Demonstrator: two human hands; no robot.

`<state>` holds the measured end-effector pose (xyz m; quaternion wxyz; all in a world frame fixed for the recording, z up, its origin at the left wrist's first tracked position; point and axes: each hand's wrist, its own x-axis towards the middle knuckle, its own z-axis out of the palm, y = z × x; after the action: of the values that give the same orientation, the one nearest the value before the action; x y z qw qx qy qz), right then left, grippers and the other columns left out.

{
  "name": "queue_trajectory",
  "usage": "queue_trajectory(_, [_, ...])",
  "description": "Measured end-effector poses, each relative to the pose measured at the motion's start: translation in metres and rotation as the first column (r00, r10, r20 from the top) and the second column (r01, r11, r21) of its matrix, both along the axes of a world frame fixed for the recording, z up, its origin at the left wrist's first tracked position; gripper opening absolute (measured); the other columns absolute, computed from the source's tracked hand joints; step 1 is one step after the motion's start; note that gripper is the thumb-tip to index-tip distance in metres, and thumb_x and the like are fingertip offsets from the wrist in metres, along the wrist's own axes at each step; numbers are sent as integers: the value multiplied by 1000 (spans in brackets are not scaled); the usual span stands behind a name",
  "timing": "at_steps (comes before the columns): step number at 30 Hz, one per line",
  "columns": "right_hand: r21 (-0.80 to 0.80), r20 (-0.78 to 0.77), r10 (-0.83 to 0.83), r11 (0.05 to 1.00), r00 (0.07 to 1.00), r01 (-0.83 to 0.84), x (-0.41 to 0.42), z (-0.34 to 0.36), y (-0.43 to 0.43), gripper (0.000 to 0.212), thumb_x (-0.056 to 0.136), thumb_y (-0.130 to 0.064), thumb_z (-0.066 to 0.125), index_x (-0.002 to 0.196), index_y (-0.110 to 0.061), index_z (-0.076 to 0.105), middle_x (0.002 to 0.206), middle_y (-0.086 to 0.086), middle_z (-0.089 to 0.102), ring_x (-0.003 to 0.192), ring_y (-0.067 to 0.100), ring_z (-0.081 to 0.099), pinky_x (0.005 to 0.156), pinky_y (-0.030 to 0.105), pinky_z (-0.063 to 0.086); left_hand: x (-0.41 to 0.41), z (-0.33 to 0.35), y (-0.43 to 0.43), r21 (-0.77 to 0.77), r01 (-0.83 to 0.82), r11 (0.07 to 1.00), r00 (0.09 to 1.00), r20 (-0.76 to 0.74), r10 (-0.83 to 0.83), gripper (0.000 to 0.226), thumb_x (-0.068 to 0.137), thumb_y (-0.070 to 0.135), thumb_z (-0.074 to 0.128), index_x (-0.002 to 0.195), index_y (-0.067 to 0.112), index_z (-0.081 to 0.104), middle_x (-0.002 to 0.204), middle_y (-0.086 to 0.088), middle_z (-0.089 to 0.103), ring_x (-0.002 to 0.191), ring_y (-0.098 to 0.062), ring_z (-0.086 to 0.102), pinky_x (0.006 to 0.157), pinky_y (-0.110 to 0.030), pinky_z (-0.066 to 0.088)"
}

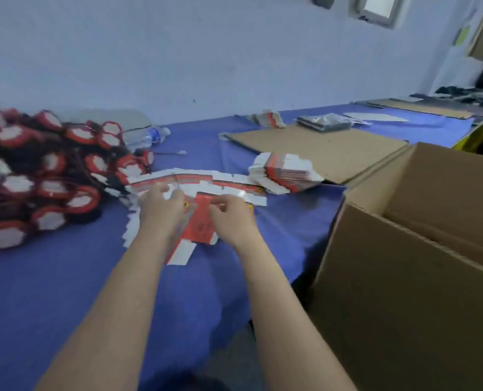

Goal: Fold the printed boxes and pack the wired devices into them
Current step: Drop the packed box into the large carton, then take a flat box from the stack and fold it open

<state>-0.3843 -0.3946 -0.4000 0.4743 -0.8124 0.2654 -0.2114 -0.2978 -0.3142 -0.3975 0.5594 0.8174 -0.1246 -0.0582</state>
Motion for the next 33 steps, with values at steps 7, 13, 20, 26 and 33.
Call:
queue_trajectory(7, [-272, -292, -69, 962, 954, -13, 56, -44, 21, 55, 87, -29, 59, 138, -19, 40, 151, 11, 25, 127, 34, 43, 101, 41, 40, 40, -52, 55, 431, 63, 900, 998, -19, -61, 53, 85, 35, 59, 134, 22, 44, 133, -10, 53, 122, -36, 49, 101, -45, 43])
queue_trajectory(13, [-357, -358, -99, 933, 928, -38, 67, -40, 6, 66, 78, -44, 68, 133, -19, 40, 136, 12, 39, 120, 32, 49, 93, 37, 43, 52, -51, 70, 365, -36, 930, 999, 46, 21, 46, 86, 25, 66, 122, 11, 42, 125, -12, 51, 108, -31, 56, 75, -32, 43])
queue_trajectory(20, [-318, -370, -23, 943, 929, -103, 70, -17, 0, 31, 84, -41, 69, 101, -17, 59, 98, 2, 64, 89, 20, 59, 74, 31, 47, 65, -40, 98, 146, -144, 979, 990, 26, 141, 35, 88, 28, 67, 112, 9, 50, 102, -5, 56, 92, -30, 63, 81, -42, 53])
queue_trajectory(26, [-233, 169, 220, 956, 961, -178, 95, 12, 45, 21, 100, -27, 48, 79, -23, 52, 76, -10, 56, 68, 3, 50, 55, 8, 37, 79, -14, 142, -429, -272, 861, 960, -177, 215, 24, 93, 39, 60, 94, 16, 64, 98, -4, 70, 89, -20, 67, 80, -40, 55])
queue_trajectory(33, [-137, 120, 391, 917, 913, -375, 152, -15, 121, 32, 94, -1, 37, 118, -16, 49, 90, -4, 59, 78, 12, 55, 62, 20, 45, 91, -25, 190, -427, -390, 816, 920, -139, 367, 28, 104, 34, 36, 123, 18, 48, 116, -1, 61, 102, -17, 59, 84, -34, 48])
